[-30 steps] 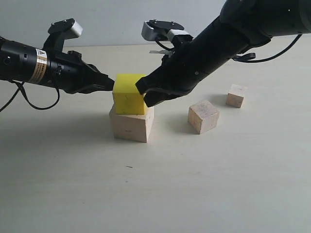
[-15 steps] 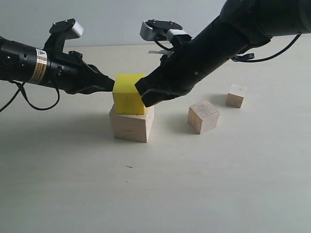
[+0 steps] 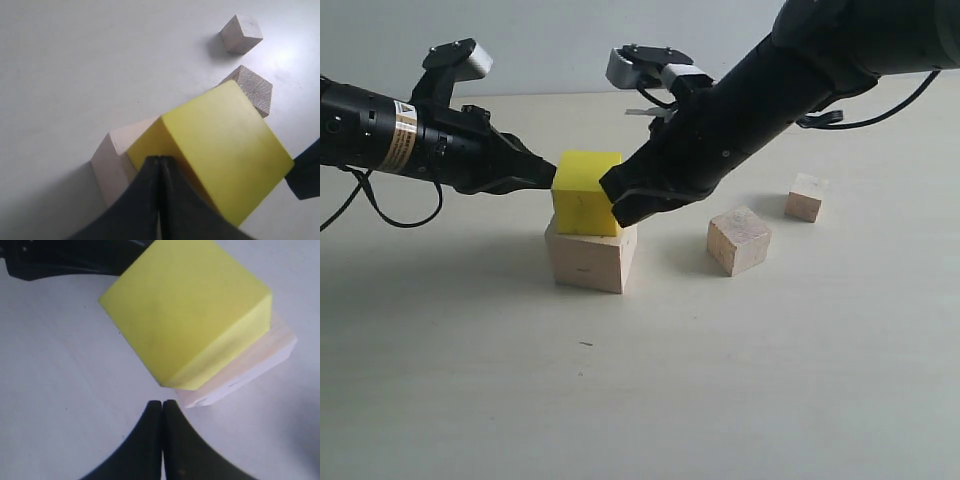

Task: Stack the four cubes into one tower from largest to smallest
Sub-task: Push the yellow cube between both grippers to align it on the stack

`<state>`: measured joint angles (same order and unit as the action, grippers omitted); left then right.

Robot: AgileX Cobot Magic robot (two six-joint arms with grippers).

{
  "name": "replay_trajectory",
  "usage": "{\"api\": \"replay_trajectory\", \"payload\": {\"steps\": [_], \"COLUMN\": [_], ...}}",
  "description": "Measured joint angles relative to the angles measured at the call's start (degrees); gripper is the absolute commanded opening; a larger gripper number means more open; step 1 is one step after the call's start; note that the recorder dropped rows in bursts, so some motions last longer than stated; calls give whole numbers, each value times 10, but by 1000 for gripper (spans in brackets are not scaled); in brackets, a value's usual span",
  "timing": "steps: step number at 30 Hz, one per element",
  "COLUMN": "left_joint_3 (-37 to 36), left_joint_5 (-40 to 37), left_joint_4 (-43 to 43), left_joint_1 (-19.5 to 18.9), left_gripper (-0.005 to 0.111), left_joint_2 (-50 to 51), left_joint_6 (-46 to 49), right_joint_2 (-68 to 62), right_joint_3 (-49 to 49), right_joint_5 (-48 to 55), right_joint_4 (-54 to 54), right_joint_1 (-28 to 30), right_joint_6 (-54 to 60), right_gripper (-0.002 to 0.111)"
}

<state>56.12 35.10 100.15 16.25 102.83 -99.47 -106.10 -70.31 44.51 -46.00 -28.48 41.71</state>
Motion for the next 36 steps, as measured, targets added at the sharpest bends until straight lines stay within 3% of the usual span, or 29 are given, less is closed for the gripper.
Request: {"api": "replay_trajectory", "payload": {"steps": [7, 23, 36], "left_joint_3": [1, 16, 9], "left_joint_5": [1, -2, -27], "left_joint_4": [0, 1, 0], "left_joint_1": [0, 0, -20], "left_gripper": [0, 0, 0], "left_joint_2": [0, 0, 0], "left_joint_6": [0, 3, 1], "right_joint_2": [0, 0, -50], "right_joint_3": [0, 0, 0], "right_joint_5": [1, -36, -114], "right_joint_4": [54, 56, 128], "right_joint_1": [0, 0, 0], "right_joint_6": [-33, -41, -154], "right_gripper": [0, 0, 0]}}
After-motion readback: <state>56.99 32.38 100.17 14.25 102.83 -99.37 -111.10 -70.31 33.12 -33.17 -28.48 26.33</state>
